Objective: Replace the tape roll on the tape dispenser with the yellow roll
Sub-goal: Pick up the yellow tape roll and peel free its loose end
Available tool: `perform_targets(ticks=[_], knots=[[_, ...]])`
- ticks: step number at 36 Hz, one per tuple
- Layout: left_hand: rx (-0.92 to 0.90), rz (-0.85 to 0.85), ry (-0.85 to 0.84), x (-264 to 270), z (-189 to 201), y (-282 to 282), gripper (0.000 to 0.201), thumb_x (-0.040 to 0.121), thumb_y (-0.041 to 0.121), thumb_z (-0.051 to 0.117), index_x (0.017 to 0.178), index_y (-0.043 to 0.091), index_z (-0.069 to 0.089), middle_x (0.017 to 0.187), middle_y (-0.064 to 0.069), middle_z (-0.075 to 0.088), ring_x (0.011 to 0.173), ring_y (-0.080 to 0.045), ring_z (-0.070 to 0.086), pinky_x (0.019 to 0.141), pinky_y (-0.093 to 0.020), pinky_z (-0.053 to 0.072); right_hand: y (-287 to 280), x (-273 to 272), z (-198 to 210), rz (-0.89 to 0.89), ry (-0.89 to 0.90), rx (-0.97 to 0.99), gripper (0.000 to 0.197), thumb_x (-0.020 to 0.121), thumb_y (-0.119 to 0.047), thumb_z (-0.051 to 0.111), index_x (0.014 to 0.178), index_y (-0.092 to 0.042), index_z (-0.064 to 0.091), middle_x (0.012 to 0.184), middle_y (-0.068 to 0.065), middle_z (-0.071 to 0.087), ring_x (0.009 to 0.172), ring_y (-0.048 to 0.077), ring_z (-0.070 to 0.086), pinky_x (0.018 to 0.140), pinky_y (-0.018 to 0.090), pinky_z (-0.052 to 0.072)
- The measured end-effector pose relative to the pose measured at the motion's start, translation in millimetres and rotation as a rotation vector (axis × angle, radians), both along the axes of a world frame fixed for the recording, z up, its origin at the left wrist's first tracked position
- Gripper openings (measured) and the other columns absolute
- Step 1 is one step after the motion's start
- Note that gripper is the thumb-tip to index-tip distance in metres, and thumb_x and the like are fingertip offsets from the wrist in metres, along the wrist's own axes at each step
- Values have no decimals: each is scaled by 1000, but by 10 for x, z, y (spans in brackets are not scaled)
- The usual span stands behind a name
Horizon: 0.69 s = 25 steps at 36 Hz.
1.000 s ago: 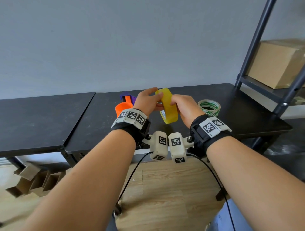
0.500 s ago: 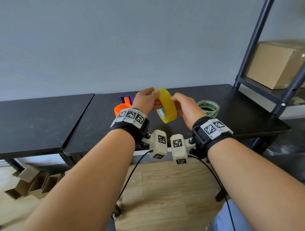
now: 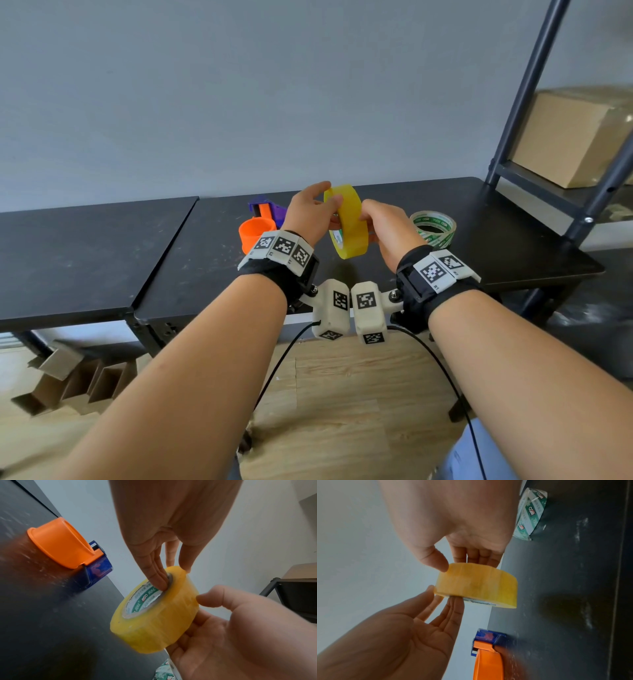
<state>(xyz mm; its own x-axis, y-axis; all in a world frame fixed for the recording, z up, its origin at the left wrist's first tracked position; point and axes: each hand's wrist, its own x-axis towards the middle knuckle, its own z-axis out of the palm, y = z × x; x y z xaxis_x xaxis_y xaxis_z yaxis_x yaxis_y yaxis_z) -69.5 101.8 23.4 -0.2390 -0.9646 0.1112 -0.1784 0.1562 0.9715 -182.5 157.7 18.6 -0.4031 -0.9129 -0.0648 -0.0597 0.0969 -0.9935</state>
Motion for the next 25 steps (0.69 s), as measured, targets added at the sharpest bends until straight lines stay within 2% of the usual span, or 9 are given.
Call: perform_targets(ticks=[3,7,8,12,15,17,19,21,25], knots=[[6,0,5,6,-5,-3,49,96,21,57,143,15,44,103,-20,71,90,-30,72,89,-45,57,11,12,-7,10,24,9,21,62,-22,49,82,-14,50,83,12,45,78,25,44,72,39,37],[15,6,16,13,-7,-9,49,96,20,56,144,15,43,105,-21,70,91,-30,71,90,-44,57,6,14,-7,-13,45,7,8,74,-12,51,83,-13,50,85,12,45,79,25,44,73,38,35],[16,10,21,16,-8,-13,49,96,20,56,144,14,43,106,-21,70,90,-29,71,90,-44,57,2,18,-9,-14,47,9,8,74,-12,51,82,-12,50,85,12,46,80,25,44,74,38,35],[27,15,44,18,-19,-23,50,96,18,56,144,13,42,112,-22,68,87,-26,69,90,-44,57,-28,4,-40,-3,32,17,23,56,-19,49,76,-9,57,84,15,52,82,27,49,75,41,40],[39,21,67,15,-21,-22,50,97,17,56,145,12,41,110,-22,69,88,-28,70,89,-44,57,-9,-2,-42,23,61,-6,37,61,-13,49,90,0,67,91,17,62,90,32,56,86,49,49],[51,28,81,8,-23,-26,50,97,17,55,144,12,42,108,-21,70,92,-31,71,89,-44,57,19,2,-37,44,83,-14,39,70,-2,47,100,-6,70,101,18,67,101,34,61,93,48,49],[59,35,82,3,-24,-40,50,97,18,55,144,12,42,109,-19,70,95,-31,71,90,-43,58,21,-12,-41,54,91,-14,42,74,6,44,104,-9,70,103,19,68,105,36,62,94,46,50],[62,40,84,7,-24,-56,49,97,19,55,144,11,43,107,-18,70,95,-30,72,90,-42,57,13,-29,-43,70,98,-10,47,75,10,43,109,-7,70,107,19,68,107,36,61,94,44,49],[91,55,128,17,-40,-65,46,98,17,53,142,8,44,101,-18,70,97,-34,71,91,-44,56,25,-47,-51,105,117,-3,59,70,10,42,120,-10,68,114,18,69,111,33,60,94,41,48]])
